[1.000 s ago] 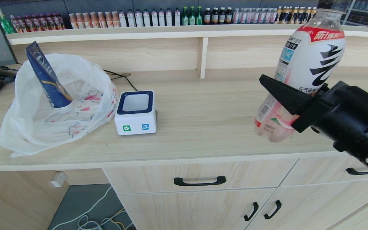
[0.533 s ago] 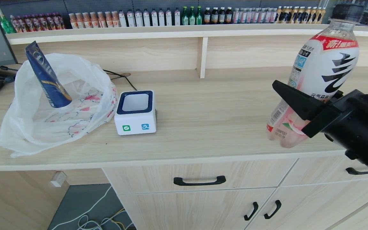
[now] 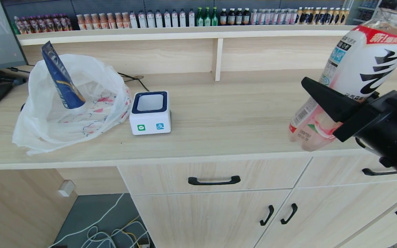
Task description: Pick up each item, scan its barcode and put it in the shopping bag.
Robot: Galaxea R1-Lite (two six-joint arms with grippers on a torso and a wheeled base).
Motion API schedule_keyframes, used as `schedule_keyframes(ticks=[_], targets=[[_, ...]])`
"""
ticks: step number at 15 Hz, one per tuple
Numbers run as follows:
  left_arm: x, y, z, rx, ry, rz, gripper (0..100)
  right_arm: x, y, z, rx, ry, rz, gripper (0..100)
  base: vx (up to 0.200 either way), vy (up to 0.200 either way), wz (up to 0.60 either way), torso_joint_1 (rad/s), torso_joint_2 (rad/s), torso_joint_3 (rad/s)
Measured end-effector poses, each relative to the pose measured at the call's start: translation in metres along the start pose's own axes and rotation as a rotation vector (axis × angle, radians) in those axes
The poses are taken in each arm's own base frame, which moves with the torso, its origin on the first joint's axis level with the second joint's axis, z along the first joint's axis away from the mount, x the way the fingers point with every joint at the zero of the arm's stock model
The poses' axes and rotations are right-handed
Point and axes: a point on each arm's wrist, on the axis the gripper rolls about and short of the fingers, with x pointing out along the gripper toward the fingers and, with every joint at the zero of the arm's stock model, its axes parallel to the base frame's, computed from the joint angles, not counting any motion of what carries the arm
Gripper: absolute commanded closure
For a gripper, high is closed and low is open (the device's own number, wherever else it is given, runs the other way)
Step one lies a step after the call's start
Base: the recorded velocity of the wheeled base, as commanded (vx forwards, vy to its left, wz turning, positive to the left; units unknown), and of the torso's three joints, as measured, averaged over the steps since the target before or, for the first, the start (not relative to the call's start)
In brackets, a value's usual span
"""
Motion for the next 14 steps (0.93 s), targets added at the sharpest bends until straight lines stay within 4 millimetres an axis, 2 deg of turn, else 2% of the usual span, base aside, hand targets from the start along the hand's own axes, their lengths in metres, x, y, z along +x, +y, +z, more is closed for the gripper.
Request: schedule_keyframes(ticks=[14], targets=[[0.0000,0.0000,0.0000,-0.004,0.000,0.000,0,-0.0018,-0.0012,0.0033,-0.092,-0.020,-0.050,100,0.000,0.200,0.00,0.003,0.00,0.002]])
